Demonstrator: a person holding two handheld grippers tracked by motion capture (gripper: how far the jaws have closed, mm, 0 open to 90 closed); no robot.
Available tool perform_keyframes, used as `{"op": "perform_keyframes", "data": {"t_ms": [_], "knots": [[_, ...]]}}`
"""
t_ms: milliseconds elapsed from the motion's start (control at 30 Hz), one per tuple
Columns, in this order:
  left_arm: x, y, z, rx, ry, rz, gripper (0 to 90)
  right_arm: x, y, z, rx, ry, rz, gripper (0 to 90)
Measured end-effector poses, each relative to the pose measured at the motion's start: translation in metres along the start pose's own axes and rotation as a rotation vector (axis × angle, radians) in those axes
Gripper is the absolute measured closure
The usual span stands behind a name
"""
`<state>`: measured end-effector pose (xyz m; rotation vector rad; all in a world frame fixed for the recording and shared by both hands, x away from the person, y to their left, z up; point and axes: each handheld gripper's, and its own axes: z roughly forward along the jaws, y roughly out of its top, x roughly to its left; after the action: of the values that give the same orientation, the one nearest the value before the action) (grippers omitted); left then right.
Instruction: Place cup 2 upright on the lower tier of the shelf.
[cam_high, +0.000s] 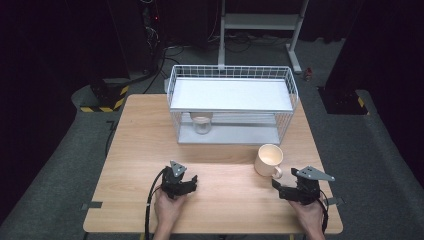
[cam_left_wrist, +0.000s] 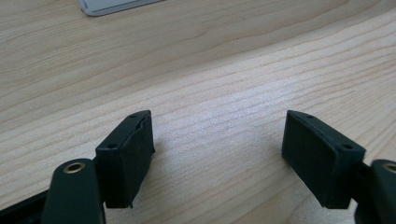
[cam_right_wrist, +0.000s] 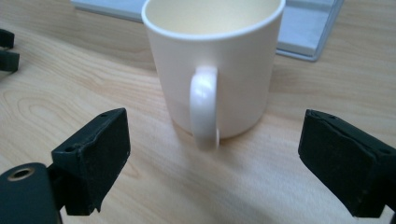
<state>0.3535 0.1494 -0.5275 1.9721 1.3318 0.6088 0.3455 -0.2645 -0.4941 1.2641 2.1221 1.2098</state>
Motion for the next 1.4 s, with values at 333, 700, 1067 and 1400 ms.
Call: {"op": "perform_keyframes", "data": {"t_ms": [333, 700, 1067, 1400], "knots": [[-0.001, 0.0, 0.0, 0.003, -0.004, -0.002, 25.7, 0.001, 0.02, 0.015, -0.015, -0.002, -0.009, 8.9], [-0.001, 0.0, 0.0, 0.001, -0.004, 0.008, 25.6, 0.001, 0.035, 0.026, -0.018, -0.008, -0.017, 8.8], [-0.001, 0.0, 0.0, 0.002, -0.004, 0.008, 25.5, 0.003, 0.045, 0.038, -0.014, -0.007, -0.025, 8.7], [-0.001, 0.0, 0.0, 0.001, -0.003, 0.01, 25.4, 0.003, 0.05, 0.046, -0.014, -0.02, -0.034, 8.6]]}}
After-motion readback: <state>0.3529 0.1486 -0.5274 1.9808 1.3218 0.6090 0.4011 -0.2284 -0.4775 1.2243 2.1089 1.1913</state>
